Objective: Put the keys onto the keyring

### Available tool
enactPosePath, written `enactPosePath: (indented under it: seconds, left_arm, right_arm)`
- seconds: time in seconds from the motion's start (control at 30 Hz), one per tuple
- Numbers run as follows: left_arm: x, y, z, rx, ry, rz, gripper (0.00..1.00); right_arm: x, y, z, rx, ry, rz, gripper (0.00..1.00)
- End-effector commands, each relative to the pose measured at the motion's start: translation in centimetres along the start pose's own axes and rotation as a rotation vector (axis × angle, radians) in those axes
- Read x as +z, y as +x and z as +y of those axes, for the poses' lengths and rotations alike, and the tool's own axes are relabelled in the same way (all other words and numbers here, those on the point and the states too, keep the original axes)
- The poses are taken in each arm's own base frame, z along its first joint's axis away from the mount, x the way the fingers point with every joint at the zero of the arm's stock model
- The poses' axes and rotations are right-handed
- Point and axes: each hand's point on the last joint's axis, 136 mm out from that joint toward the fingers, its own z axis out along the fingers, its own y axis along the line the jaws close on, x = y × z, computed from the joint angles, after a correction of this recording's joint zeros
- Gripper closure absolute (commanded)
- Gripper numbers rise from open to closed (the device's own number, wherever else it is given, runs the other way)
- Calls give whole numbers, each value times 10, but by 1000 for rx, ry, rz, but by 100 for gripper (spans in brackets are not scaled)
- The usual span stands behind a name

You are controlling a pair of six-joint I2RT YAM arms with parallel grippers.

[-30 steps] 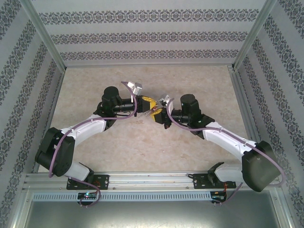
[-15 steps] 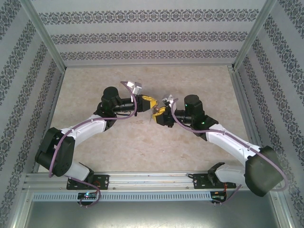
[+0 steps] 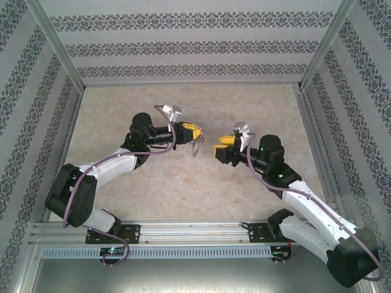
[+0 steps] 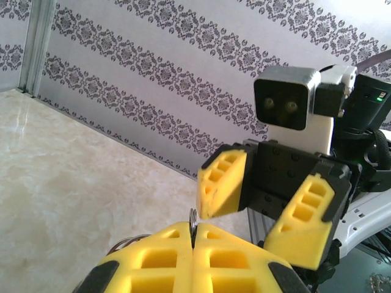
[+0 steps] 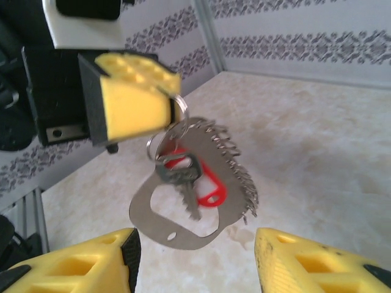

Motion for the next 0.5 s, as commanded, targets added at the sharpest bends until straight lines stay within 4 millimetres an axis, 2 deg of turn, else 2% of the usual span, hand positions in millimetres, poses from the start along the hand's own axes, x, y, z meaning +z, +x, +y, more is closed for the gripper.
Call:
enactPosePath:
  seconds: [0.0,0.27,0.47]
  left_arm:
    - [0,-15,-14,58,37,-56,100]
    - [-1,-17,-15,53,34,-72,100]
    - [-1,-19,-16,47,39,-81,100]
  right_arm:
    - [-3,-27,-8,38,53,-93,48]
    - [9,-57,0,87,-41,-178,50]
    - [23,-67,8,131,-143,-191,53]
